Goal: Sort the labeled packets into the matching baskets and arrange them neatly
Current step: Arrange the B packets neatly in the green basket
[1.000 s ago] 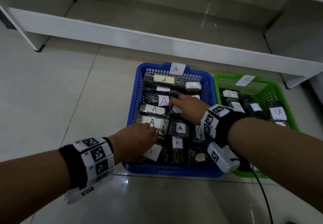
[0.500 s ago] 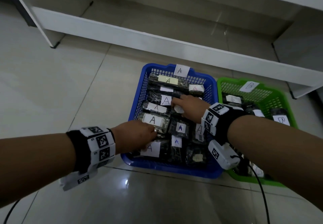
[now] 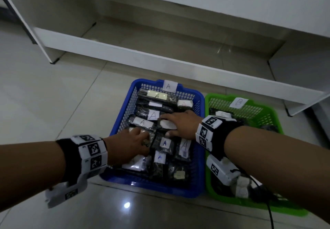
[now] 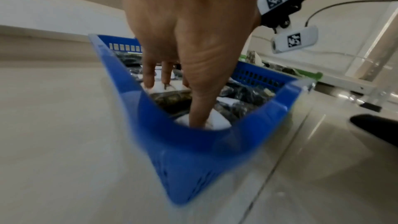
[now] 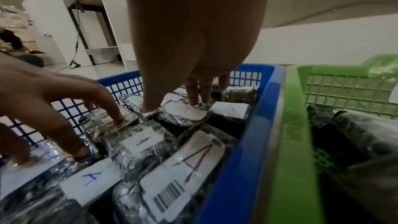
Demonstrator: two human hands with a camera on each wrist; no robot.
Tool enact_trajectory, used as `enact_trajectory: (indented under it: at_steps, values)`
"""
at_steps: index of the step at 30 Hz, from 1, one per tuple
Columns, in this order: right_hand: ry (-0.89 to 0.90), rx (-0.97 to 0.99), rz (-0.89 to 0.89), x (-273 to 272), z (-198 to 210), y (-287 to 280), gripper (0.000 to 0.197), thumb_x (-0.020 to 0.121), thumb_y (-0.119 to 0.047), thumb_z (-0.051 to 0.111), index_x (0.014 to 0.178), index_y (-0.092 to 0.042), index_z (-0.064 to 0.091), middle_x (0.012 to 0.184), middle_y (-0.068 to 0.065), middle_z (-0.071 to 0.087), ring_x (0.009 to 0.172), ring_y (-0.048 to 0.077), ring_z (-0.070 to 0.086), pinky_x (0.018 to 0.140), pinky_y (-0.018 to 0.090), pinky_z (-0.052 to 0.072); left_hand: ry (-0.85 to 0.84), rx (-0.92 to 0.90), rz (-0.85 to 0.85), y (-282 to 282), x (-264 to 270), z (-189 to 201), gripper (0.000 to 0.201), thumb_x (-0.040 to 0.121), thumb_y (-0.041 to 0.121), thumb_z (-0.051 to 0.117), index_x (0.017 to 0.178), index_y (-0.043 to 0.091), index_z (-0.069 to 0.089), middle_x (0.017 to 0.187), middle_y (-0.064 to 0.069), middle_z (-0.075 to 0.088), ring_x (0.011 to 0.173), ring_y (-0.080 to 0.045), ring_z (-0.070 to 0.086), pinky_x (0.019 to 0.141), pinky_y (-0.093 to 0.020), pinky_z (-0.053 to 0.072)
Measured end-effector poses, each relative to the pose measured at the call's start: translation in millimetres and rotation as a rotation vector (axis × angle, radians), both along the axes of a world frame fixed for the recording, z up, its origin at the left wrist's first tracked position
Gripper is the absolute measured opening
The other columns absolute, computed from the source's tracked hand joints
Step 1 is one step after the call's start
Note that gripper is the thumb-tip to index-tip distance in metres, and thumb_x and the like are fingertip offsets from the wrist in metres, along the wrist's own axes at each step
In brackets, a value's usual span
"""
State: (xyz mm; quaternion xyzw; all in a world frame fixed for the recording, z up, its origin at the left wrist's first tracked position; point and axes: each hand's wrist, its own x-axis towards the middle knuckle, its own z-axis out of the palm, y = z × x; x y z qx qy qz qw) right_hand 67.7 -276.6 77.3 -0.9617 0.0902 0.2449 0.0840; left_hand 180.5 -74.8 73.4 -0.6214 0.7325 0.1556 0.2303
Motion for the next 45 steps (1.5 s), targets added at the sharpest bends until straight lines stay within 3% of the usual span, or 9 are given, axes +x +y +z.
enact_trajectory:
  at_steps: [3,7,15,23,27,32,37,41,45]
  values:
    - [-0.070,-0.010,-0.045,-18.5,14.5,-22.9,0.066,0.091,-0.056,0.045,0.146,-0.032,0.021,0.147,0.003,0.040,0.133,0.025,0.039,0.110,0.048,0.020,0.030,0.230,0.069,-33.1,-4.2,20.4,0.054,0.083,0.030,0.065,0.132,0.038,0.044,0.144,-0.005,0.023,0.127,-0.031,0.030,0.099,-0.042,0.042]
    - [-0.161,-0.054,-0.173,-53.9,36.9,-70.9,0.061,0.091,-0.054,0.046,0.144,-0.029,0.028,0.144,0.004,0.042,0.132,0.025,0.039,0.107,0.045,0.023,0.144,0.452,0.293,-89.3,-14.9,54.7,0.044,0.089,0.024,0.061,0.132,0.025,0.053,0.135,0.000,0.052,0.119,-0.018,0.050,0.094,-0.026,0.041]
    - [-0.212,-0.065,-0.435,-145.0,21.5,-151.7,0.044,0.093,-0.045,0.047,0.132,-0.025,0.045,0.137,0.002,0.050,0.127,0.025,0.044,0.103,0.046,0.027,0.258,0.014,0.413,-209.6,-78.3,52.5,0.053,0.091,0.036,0.056,0.140,0.021,0.041,0.131,-0.006,0.054,0.116,-0.023,0.053,0.092,-0.029,0.042]
    - [-0.240,-0.048,-0.537,-166.4,-12.1,-171.6,0.041,0.092,-0.038,0.046,0.131,-0.023,0.045,0.133,0.002,0.051,0.124,0.025,0.045,0.106,0.048,0.025,-0.107,-0.096,0.441,-242.1,-108.2,37.3,0.032,0.094,0.025,0.044,0.125,0.020,0.050,0.119,-0.008,0.060,0.104,-0.028,0.061,0.076,-0.038,0.050]
    - [-0.256,-0.004,-0.608,-164.5,-14.7,-174.7,0.039,0.092,-0.039,0.048,0.128,-0.023,0.049,0.130,0.002,0.054,0.122,0.024,0.048,0.108,0.048,0.024,0.075,-0.159,0.541,-245.6,-105.0,37.3,0.039,0.093,0.031,0.049,0.131,0.024,0.048,0.128,-0.008,0.055,0.113,-0.027,0.055,0.088,-0.038,0.047]
    - [-0.231,0.080,-0.576,-170.7,-13.0,-183.9,0.052,0.089,-0.043,0.054,0.135,-0.022,0.043,0.133,0.006,0.054,0.121,0.026,0.051,0.102,0.040,0.040,0.062,-0.311,0.322,-257.0,-119.0,14.4,0.041,0.092,0.044,0.047,0.129,0.025,0.048,0.127,-0.003,0.052,0.120,-0.024,0.045,0.099,-0.038,0.033]
    - [-0.102,0.264,-0.648,-194.2,-7.2,-195.9,0.078,0.085,-0.051,0.059,0.147,-0.019,0.026,0.145,0.007,0.043,0.126,0.026,0.048,0.101,0.036,0.043,0.204,-0.156,0.326,-266.5,-123.2,-8.2,0.068,0.088,0.055,0.051,0.144,0.021,0.032,0.138,-0.008,0.043,0.125,-0.028,0.041,0.102,-0.040,0.034]
    - [0.051,0.277,-0.610,-197.4,-1.1,-196.0,0.095,0.078,-0.061,0.061,0.151,-0.024,0.012,0.151,0.006,0.035,0.129,0.026,0.045,0.104,0.035,0.040,0.196,-0.077,0.290,-268.9,-123.2,-14.5,0.059,0.087,0.060,0.048,0.127,0.017,0.051,0.120,-0.009,0.053,0.111,-0.027,0.051,0.091,-0.038,0.039]
    - [0.081,0.192,-0.582,-186.5,-1.5,-186.3,0.091,0.071,-0.073,0.057,0.147,-0.031,0.025,0.147,-0.001,0.042,0.130,0.024,0.045,0.111,0.044,0.032,0.273,-0.022,0.361,-280.0,-118.3,-9.8,0.053,0.080,0.058,0.061,0.096,0.008,0.065,0.097,-0.011,0.061,0.088,-0.026,0.060,0.073,-0.033,0.047]
